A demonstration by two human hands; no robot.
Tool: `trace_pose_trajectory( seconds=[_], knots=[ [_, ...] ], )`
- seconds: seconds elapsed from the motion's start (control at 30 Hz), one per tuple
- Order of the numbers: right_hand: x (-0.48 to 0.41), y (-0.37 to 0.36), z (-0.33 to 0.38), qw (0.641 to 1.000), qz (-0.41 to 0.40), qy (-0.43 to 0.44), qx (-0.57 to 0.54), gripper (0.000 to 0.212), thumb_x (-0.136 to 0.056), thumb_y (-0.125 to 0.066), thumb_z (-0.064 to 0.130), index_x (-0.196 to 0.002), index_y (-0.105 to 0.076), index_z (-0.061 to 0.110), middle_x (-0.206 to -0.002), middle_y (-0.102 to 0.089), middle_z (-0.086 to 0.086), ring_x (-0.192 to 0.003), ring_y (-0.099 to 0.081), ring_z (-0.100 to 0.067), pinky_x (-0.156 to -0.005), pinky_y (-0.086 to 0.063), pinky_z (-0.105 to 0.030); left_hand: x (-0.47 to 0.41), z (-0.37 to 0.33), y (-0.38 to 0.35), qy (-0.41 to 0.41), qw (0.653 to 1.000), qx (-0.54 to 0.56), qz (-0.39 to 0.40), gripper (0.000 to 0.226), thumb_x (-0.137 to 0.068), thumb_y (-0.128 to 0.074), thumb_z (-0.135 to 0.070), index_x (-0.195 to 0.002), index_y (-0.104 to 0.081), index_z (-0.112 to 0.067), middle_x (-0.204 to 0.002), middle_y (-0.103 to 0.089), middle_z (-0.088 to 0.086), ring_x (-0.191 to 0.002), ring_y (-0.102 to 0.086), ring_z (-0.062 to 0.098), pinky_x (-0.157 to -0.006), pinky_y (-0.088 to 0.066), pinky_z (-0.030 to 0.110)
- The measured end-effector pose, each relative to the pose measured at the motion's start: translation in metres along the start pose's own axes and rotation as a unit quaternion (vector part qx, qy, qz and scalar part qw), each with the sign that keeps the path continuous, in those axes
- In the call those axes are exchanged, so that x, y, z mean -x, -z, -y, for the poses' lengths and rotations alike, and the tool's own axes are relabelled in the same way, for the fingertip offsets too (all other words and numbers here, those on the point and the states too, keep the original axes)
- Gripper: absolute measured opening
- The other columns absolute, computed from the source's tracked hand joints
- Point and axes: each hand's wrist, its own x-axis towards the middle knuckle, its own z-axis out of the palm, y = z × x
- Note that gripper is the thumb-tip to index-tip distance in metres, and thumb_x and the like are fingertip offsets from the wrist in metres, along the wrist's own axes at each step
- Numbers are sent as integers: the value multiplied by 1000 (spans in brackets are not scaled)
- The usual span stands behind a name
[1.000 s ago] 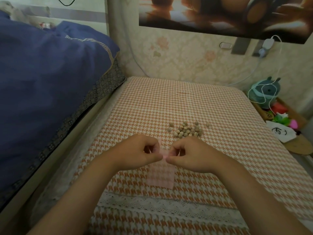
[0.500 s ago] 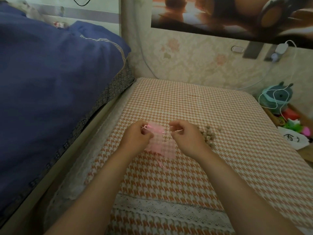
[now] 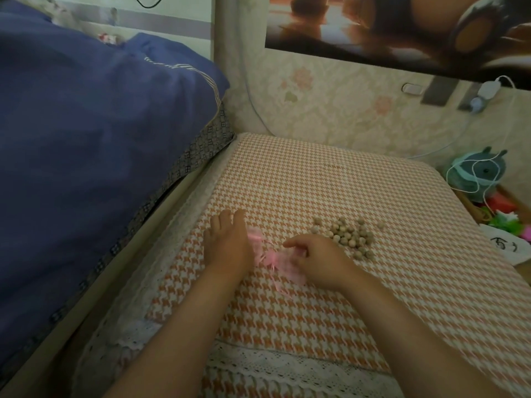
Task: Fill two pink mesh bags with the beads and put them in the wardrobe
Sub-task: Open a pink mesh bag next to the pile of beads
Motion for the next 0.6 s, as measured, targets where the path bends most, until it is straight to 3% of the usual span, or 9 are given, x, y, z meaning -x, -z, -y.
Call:
trace_pose_trajectory(
  seconds=[0.1, 0.23, 0.33, 0.4, 0.53, 0.6],
  knots=[
    [4, 3, -8, 997, -24, -8, -66, 27, -96, -62, 13, -115, -74, 28, -116, -69, 10, -103, -60, -5, -85, -46, -21, 4, -9, 6, -47, 998, 8, -45, 68, -90, -65, -28, -149, -31, -22, -160, -17, 8, -146, -15, 28, -117, -22, 41],
    [13, 16, -10, 970, -96, -50, -217, 19, -93, -68, 10, -87, -72, 27, -85, -71, 5, -75, -69, -10, -68, -54, -22, 12, -29, 17, -52, 986, 147, -63, 36, -92, -62, -19, -125, -51, -25, -133, -43, -3, -125, -37, 18, -106, -38, 36],
    [22, 26, -10, 934, -108, -91, -329, 9, -94, -67, 7, -95, -71, 15, -86, -75, -9, -70, -73, -15, -58, -52, -24, 19, -40, 24, 3, 958, 286, 3, 17, -95, -52, -12, -105, -53, -26, -105, -60, -5, -92, -59, 16, -78, -55, 38],
    [26, 29, -12, 908, -92, -108, -394, 7, -93, -68, 5, -99, -70, 8, -89, -76, -16, -70, -74, -16, -58, -54, -27, 25, -45, 26, 8, 945, 322, 54, 14, -96, -50, -16, -104, -57, -27, -97, -63, -7, -80, -61, 13, -65, -53, 34],
    [32, 32, -17, 894, -50, -117, -429, 9, -91, -71, 4, -99, -70, 5, -87, -77, -15, -73, -75, -19, -61, -57, -28, 31, -57, 20, 3, 887, 439, 143, 20, -94, -59, -27, -113, -65, -27, -107, -69, -4, -91, -64, 8, -73, -49, 27],
    [33, 33, -20, 898, -30, -117, -424, 10, -91, -70, 3, -100, -69, 5, -85, -77, -12, -72, -75, -18, -61, -56, -29, 31, -59, 17, -27, 888, 436, 143, 12, -91, -67, -27, -102, -70, -25, -92, -72, -4, -80, -64, 8, -73, -49, 30]
  ],
)
